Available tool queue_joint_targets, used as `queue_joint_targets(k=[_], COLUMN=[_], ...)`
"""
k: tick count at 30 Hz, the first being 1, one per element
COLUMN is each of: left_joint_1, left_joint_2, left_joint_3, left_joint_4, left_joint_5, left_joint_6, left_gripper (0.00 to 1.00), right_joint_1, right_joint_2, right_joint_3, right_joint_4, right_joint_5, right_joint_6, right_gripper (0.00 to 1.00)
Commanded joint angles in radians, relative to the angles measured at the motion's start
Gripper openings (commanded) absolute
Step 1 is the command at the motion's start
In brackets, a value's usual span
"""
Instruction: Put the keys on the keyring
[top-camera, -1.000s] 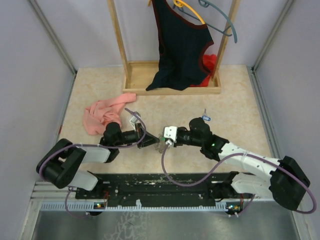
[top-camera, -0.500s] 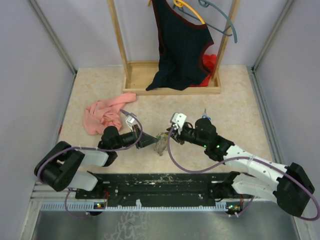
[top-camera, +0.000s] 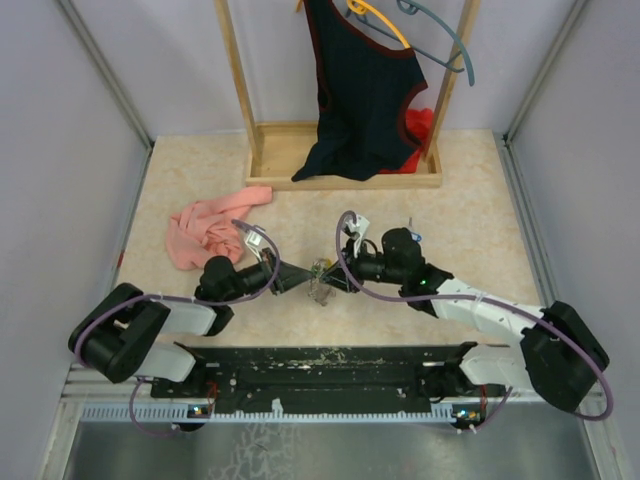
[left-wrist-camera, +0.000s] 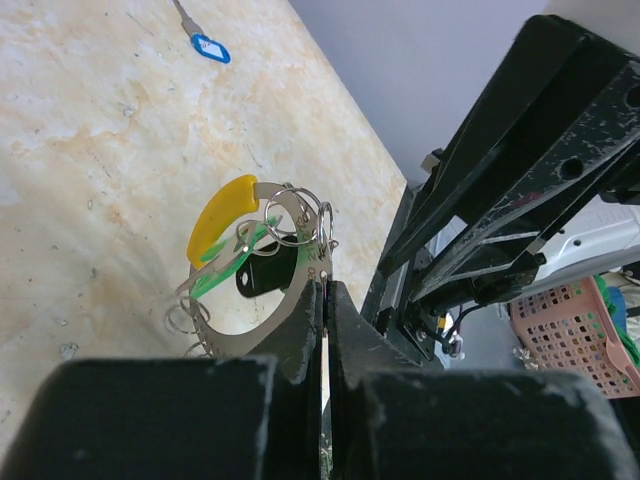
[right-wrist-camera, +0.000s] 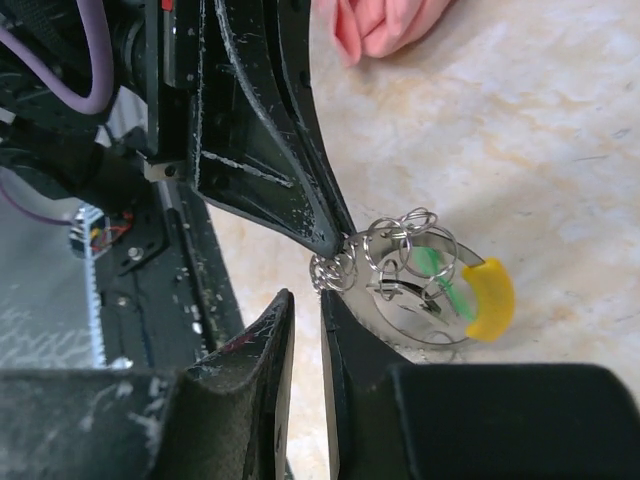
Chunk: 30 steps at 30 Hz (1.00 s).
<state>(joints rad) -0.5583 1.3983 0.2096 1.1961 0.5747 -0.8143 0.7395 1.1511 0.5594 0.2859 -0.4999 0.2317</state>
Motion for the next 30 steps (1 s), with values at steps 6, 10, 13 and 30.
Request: queue_joint_targets(k=[6, 10, 13, 30], left_joint_1=[0.001, 0.001, 0.001, 0.000], left_joint_2=[-0.004, -0.011, -0.013, -0.039], left_joint_3=[-0.018, -0.022, -0.022, -0.033], left_joint_4=[0.143, 0.155, 0.158, 0.171], left_joint_5=[-0.001, -0.005, -0.007, -0.042], left_joint_6=[-0.033, -0.038, -0.043, -0.063], left_gripper=[0.01, 0.01, 0.01, 0.01], right_joint_1=[-0.073, -0.082, -0.087, -0.100], right_joint_2=[0.125, 0.154, 0.178, 0.204], right_joint_3=[0.023, 0.023, 0.024, -0.005], right_joint_4=[0.375, 0.382, 0.391, 0.365], right_joint_5=[-0.215, -0.213, -0.224, -0.209], right_joint_6=[0.284, 0.291, 0.300, 0.308], right_gripper=[0.14, 0.14, 0.13, 0.13])
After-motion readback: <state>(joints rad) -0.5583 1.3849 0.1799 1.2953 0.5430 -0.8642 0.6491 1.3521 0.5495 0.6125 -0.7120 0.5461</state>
